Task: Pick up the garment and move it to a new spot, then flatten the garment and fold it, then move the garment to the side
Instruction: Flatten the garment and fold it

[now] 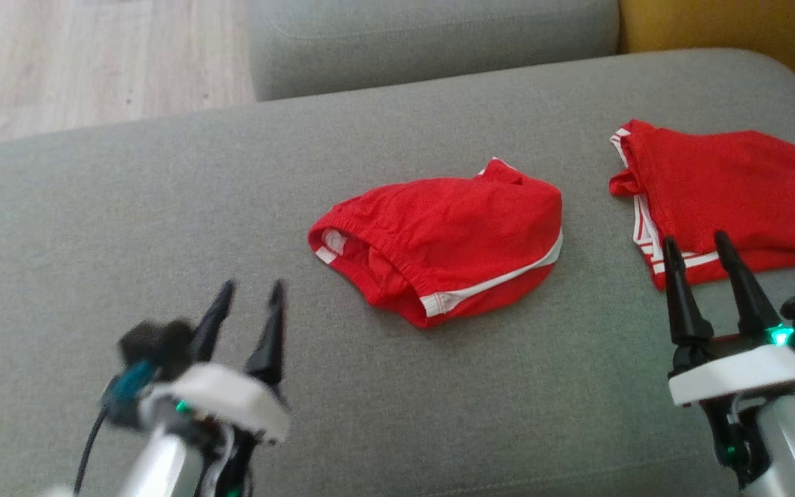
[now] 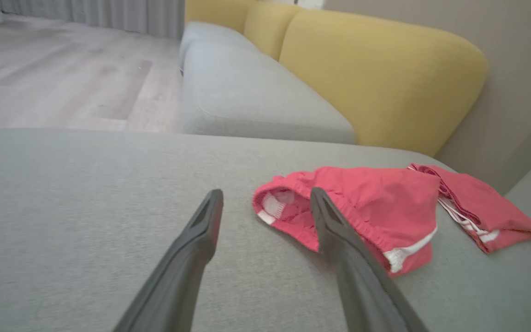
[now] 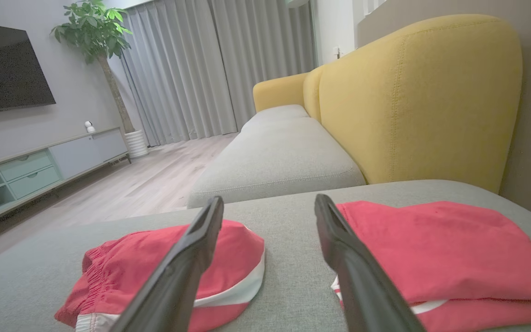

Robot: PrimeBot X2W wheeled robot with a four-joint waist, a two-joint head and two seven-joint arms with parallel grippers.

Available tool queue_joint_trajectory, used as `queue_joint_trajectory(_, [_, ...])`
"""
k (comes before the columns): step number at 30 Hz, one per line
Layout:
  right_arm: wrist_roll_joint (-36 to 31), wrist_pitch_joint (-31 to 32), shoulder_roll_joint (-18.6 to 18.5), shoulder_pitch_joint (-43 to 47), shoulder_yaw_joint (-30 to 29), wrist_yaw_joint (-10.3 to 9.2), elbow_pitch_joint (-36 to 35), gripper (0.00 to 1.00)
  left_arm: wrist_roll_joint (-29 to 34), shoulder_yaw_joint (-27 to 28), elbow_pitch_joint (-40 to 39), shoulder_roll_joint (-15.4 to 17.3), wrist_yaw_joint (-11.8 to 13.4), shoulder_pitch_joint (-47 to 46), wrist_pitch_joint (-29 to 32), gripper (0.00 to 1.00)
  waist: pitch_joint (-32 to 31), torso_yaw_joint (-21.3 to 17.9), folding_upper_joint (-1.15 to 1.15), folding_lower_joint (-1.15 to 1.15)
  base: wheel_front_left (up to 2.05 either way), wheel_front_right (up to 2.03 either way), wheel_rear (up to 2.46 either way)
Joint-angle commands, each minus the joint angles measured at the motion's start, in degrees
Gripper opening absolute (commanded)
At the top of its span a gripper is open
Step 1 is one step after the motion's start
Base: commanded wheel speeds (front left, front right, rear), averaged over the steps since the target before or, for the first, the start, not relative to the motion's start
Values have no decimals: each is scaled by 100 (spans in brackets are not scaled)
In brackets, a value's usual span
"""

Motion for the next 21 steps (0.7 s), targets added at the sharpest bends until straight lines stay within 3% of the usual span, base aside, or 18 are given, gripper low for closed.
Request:
queue_joint_trajectory(1, [-35,-41,-137,-269,61,-5,-219,100,-50,104,-154,-16,-79,-566,214,100,76,-40,0,0,0,0,0])
queue_joint_trajectory(5, [-16,-36,-170,-409,75,-5,-289,100,-478,-415,60,-281,-492,-968,1264,100,247,-164,0,0,0,0,0])
queue_joint_trajectory(9, [5,-38,-165,-535,148,-5,-324,100,-730,-747,350,-442,-696,-1259,1899,100,424,-352,0,0,0,0,0])
queue_joint_trajectory(14, [62,-45,-162,-690,238,-5,-320,100,-843,-901,680,-507,-794,-1519,2200,100,628,-601,0,0,0,0,0])
queue_joint_trajectory(21, [135,-55,-160,-814,335,-5,-231,100,-1043,-918,1176,-574,-957,-1740,2142,100,755,-849,0,0,0,0,0])
